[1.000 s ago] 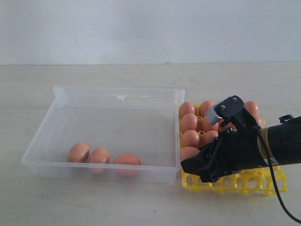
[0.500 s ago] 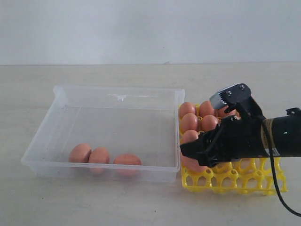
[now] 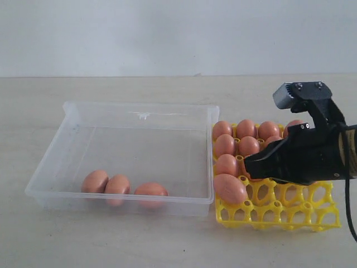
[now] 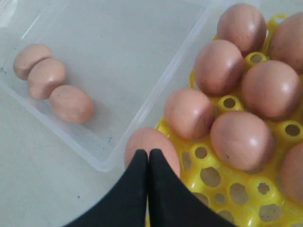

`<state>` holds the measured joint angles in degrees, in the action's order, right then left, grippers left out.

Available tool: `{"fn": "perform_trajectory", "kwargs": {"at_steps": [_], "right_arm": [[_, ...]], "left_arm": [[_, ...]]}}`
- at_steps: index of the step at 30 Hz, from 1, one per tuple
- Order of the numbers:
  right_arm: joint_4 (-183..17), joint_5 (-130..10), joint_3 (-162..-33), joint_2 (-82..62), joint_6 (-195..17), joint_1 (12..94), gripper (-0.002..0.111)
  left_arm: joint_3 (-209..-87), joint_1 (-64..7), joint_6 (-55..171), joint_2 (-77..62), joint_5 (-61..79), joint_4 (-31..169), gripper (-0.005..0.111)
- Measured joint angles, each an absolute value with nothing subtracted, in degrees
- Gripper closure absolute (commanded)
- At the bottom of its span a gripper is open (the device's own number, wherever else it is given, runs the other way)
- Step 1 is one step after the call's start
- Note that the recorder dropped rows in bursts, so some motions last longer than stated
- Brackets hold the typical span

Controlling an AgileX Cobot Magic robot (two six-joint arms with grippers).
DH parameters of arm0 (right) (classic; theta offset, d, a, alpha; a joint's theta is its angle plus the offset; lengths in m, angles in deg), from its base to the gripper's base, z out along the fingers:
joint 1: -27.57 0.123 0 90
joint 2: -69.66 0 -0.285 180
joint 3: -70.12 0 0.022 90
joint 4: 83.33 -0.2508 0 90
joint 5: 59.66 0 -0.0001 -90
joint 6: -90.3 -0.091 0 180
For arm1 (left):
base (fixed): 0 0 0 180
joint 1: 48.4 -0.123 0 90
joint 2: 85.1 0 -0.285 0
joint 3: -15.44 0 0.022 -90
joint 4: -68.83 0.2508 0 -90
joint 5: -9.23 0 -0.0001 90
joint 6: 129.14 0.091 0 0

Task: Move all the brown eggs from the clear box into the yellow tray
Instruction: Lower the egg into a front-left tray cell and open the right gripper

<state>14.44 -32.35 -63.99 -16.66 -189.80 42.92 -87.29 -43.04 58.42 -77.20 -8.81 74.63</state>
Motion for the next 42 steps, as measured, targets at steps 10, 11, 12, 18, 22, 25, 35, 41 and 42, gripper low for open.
{"fn": "perform_trajectory", "kwargs": {"at_steps": [10, 11, 12, 18, 22, 25, 35, 41, 42], "right_arm": [[16.34, -30.04, -63.99, -25.87, -193.12, 43.51, 0.109], [16.33, -30.27, -63.99, -26.33, -193.22, 43.51, 0.109], [16.36, -30.89, -63.99, -26.61, -193.22, 43.51, 0.109], [16.49, -33.57, -63.99, -26.73, -193.22, 43.51, 0.109], [16.49, -34.04, -63.99, -26.86, -193.22, 43.51, 0.109], [16.49, -34.04, -63.99, -26.86, -193.22, 43.51, 0.109], [16.49, -37.21, -63.99, -26.86, -193.22, 43.51, 0.109], [16.49, -36.18, -63.99, -26.86, -193.22, 43.51, 0.109], [16.49, -35.35, -63.99, -26.86, -193.10, 43.51, 0.109]], "left_arm": [[-87.29, -43.04, 58.42, -77.20, -8.81, 74.63, 0.111], [-87.29, -43.04, 58.42, -77.20, -8.81, 74.63, 0.111], [-87.29, -43.04, 58.42, -77.20, -8.81, 74.63, 0.111], [-87.29, -43.04, 58.42, -77.20, -8.81, 74.63, 0.111], [-87.29, -43.04, 58.42, -77.20, -8.81, 74.63, 0.111], [-87.29, -43.04, 58.42, -77.20, -8.81, 74.63, 0.111], [-87.29, -43.04, 58.42, -77.20, -8.81, 74.63, 0.111], [-87.29, -43.04, 58.42, -77.20, -8.81, 74.63, 0.111], [-87.29, -43.04, 58.42, -77.20, -8.81, 74.63, 0.111]]}}
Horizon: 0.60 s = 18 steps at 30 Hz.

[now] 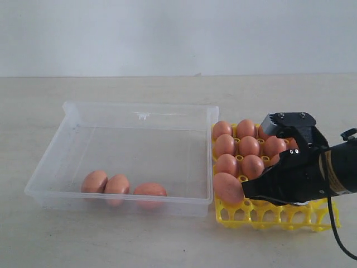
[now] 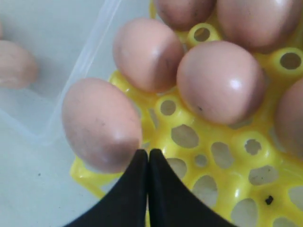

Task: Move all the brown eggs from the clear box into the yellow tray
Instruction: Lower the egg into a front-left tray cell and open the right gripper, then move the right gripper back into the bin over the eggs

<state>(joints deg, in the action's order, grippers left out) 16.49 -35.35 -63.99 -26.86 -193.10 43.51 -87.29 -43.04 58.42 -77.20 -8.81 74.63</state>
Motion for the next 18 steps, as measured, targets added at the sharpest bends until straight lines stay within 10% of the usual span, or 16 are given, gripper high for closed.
{"fn": "perform_trajectory", "kwargs": {"at_steps": [18], "right_arm": [[4.61, -34.41, -63.99, -31.14, -181.58, 43.51, 0.109]], "left_arm": [[-87.29, -43.04, 58.42, -77.20, -8.81, 74.63, 0.111]]}}
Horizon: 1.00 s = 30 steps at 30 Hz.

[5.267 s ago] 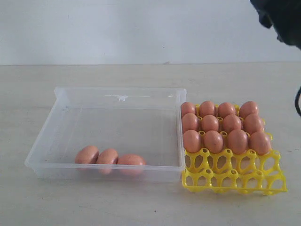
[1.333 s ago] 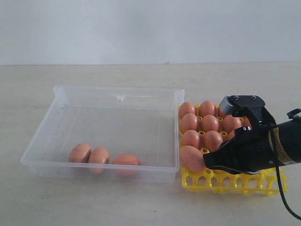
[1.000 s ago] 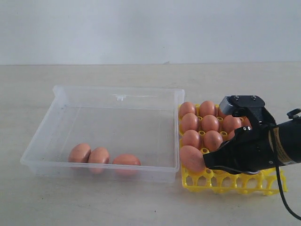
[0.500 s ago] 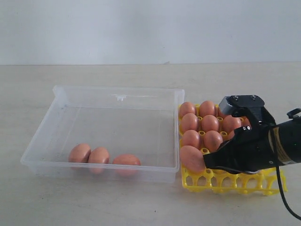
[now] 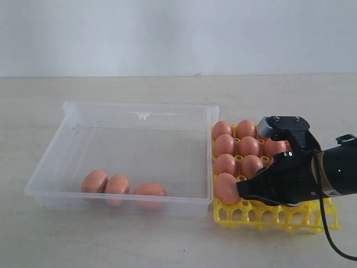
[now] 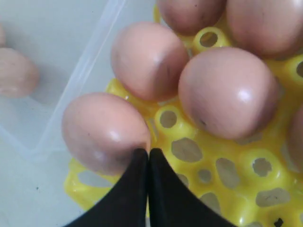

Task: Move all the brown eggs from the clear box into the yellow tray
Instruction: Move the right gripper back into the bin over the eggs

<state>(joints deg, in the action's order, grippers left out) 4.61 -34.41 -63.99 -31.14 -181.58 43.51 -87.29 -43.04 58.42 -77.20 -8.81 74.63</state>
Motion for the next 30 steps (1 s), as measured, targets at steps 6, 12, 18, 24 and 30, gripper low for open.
{"fn": "perform_trajectory", "kwargs": {"at_steps": [6, 12, 18, 24, 30], "right_arm": [[2.80, -39.28, -63.99, -28.19, -181.10, 43.51, 0.109], [-10.02, -31.14, -67.15, -20.42, -167.37, 43.51, 0.109], [7.63, -49.72, -82.44, -22.29, -175.65, 50.08, 0.109], [9.15, -88.65, -91.49, -24.81, -163.66, 53.30, 0.109], [-61.87, -102.62, -109.48, -28.66, -97.78, 45.90, 0.109]], "left_arm": [[-87.29, -43.04, 58.42, -77.20, -8.81, 74.63, 0.111], [-87.29, -43.04, 58.42, -77.20, -8.81, 74.63, 0.111], [-87.29, -43.04, 58.42, -77.20, -8.81, 74.63, 0.111], [-87.29, -43.04, 58.42, -77.20, -8.81, 74.63, 0.111], [-87.29, -43.04, 58.42, -77.20, -8.81, 74.63, 0.111]]}}
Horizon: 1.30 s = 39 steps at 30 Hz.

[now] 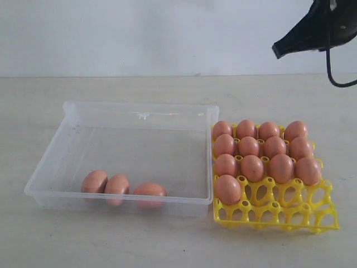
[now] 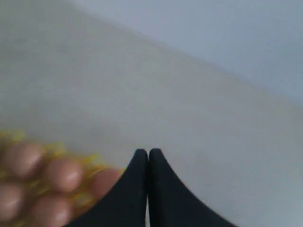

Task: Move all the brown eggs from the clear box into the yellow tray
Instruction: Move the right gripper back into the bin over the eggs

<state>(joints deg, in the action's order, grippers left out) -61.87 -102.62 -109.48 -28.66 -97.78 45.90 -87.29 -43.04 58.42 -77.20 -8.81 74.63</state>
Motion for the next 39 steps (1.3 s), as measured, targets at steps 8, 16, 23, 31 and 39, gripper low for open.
{"fn": "perform_trajectory", "kwargs": {"at_steps": [8, 16, 23, 31, 39], "right_arm": [[-116.66, -127.88, -130.95, -43.64, -59.24, 48.68, 0.109], [-102.62, -123.11, -140.94, -55.57, -60.05, 62.93, 0.079], [-96.29, -121.88, -141.92, -62.99, -66.77, 69.01, 0.044], [-91.44, -129.01, -141.92, -65.03, -67.12, 69.52, 0.044], [-98.44, -129.27, -141.51, -65.03, -60.00, 69.42, 0.044]], "left_arm": [[-87.29, -43.04, 58.42, -77.20, -8.81, 74.63, 0.111], [-87.29, -43.04, 58.42, -77.20, -8.81, 74.63, 0.111], [-87.29, -43.04, 58.42, -77.20, -8.81, 74.63, 0.111], [-87.29, -43.04, 58.42, -77.20, -8.81, 74.63, 0.111], [-87.29, -43.04, 58.42, -77.20, -8.81, 74.63, 0.111]]}}
